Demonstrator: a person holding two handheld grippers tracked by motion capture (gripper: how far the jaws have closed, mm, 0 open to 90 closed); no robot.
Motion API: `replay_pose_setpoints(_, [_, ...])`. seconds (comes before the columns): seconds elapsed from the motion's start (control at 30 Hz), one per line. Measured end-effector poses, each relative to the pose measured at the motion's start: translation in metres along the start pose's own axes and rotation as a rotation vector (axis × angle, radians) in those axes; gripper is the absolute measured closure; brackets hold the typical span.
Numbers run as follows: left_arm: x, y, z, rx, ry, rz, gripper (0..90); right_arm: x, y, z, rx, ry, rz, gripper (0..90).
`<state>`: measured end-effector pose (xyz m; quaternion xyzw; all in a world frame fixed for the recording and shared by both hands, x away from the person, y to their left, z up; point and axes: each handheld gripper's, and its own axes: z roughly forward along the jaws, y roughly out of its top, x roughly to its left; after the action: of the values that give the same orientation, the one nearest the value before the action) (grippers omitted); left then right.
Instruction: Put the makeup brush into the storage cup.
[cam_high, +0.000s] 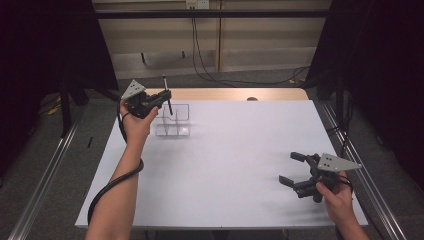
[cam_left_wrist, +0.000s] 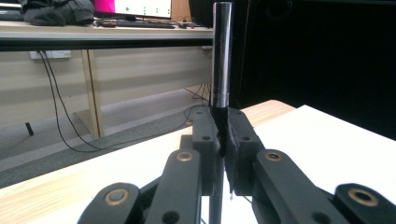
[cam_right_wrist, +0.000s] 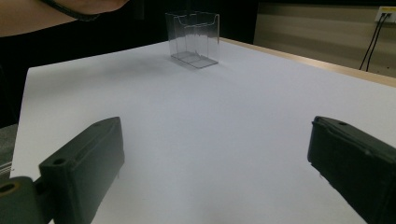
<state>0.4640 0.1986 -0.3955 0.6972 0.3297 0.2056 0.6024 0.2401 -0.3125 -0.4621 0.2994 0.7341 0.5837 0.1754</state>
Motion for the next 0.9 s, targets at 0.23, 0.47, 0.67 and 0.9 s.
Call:
replay_pose_setpoints(0.23, [-0.0005, -0.0029, 0.0004, 0.000, -0.003, 0.000, 83.9, 0.0002, 0.0001, -0.0003, -0.001, -0.001, 0.001, 3.4])
replay_pose_setpoints(0.47, [-0.0008, -0.0045, 0.0006, 0.004, -0.003, 0.005, 83.9, 0.0004, -0.0001, 0.0000, -0.001, 0.000, -0.002, 3.4])
replay_pose_setpoints(0.67, [-0.0007, -0.0063, 0.0001, 0.004, 0.001, 0.001, 83.9, 0.0004, 0.0001, 0.0001, -0.002, 0.000, -0.004, 3.4])
replay_pose_setpoints(0.9, [-0.0004, -0.0096, -0.0008, 0.006, 0.001, 0.001, 83.9, 0.0000, 0.0001, -0.0005, -0.002, -0.003, -0.003, 3.4])
